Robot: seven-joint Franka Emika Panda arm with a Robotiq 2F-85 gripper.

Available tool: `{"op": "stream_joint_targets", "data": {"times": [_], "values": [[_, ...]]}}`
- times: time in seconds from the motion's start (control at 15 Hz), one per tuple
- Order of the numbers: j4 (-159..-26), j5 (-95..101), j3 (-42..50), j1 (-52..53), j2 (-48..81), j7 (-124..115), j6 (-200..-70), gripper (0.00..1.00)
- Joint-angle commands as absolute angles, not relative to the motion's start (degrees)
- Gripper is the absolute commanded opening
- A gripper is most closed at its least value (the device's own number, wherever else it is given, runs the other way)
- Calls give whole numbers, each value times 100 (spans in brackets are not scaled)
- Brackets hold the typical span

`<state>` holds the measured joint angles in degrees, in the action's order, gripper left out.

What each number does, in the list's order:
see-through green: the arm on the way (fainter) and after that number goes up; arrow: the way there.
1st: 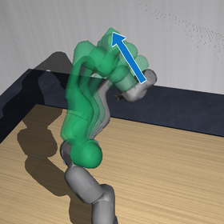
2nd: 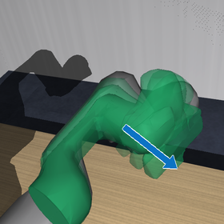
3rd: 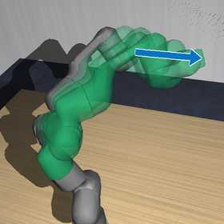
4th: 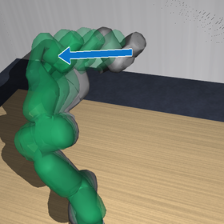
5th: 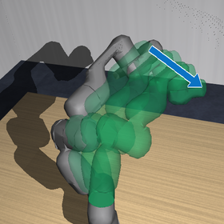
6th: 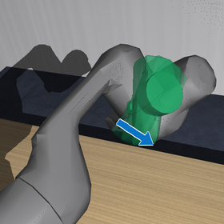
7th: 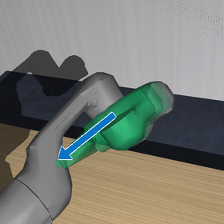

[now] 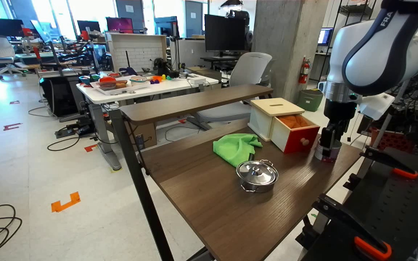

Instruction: Move the can to the left of the green towel

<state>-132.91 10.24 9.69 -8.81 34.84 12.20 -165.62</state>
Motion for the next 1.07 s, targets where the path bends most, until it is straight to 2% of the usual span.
{"op": "stream_joint_targets", "data": {"times": [0.0,0.53,1.0], "values": [[-13271,1140,921,-943,3493,1351,-16687,48],[-13946,1058,366,-1110,2405,1975,-16458,48],[-13698,601,-249,-866,1547,2047,-15301,48]]}}
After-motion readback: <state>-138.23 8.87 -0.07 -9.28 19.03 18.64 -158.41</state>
